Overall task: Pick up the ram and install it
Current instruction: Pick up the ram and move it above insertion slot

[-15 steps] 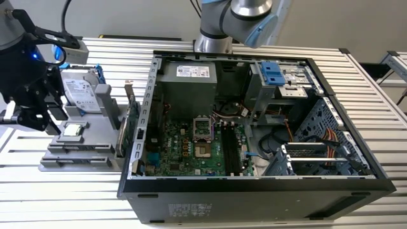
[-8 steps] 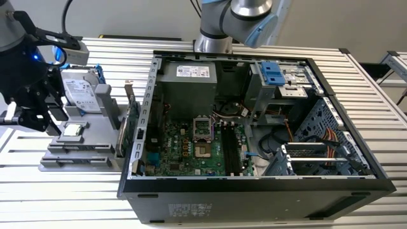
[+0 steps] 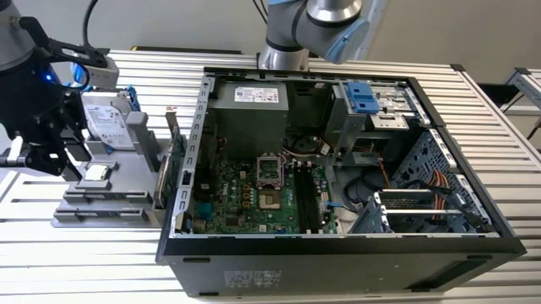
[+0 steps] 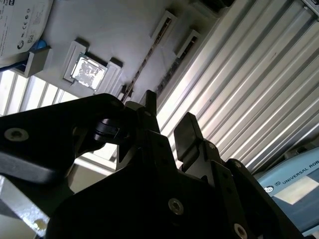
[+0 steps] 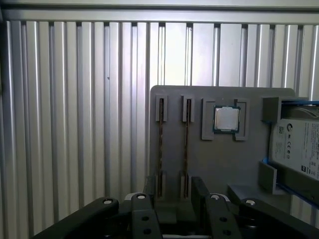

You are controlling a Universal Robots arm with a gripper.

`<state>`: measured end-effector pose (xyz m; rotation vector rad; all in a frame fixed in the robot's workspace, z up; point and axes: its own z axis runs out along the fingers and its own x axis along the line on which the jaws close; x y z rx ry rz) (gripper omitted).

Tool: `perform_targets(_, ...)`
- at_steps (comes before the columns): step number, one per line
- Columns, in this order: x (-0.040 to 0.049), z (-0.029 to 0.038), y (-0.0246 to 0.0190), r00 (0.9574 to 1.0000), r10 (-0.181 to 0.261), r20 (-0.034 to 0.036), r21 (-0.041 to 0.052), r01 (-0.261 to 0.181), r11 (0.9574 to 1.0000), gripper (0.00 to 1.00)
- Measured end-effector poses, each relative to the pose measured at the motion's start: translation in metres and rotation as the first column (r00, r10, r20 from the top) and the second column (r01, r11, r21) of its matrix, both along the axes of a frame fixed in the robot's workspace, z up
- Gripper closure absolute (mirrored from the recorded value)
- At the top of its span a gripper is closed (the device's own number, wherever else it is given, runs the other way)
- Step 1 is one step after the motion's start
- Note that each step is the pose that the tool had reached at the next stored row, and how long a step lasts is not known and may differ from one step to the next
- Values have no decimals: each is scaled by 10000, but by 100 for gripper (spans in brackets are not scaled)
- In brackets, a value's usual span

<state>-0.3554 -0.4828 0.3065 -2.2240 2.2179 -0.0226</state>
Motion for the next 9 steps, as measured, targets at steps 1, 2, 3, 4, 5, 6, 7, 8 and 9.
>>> perform_targets(1, 0, -3, 0, 10000, 0, 1, 0, 0, 10000, 0)
perform_targets(2, 0, -4, 0, 10000, 0, 0, -1, 0, 10000, 0)
perform_targets(3, 0, -7, 0, 10000, 0, 0, 0, 0, 10000, 0)
perform_targets(4, 0, -10, 0, 10000, 0, 1, 0, 0, 10000, 0)
perform_targets(5, 0, -12, 0, 10000, 0, 0, -1, 0, 10000, 0)
perform_targets(6, 0, -14, 0, 10000, 0, 0, -1, 0, 10000, 0)
perform_targets(7, 0, -16, 0, 10000, 0, 0, -2, 0, 10000, 0)
perform_targets(8, 0, -18, 0, 10000, 0, 0, -2, 0, 10000, 0)
perform_targets(9, 0, -21, 0, 10000, 0, 0, -2, 0, 10000, 0)
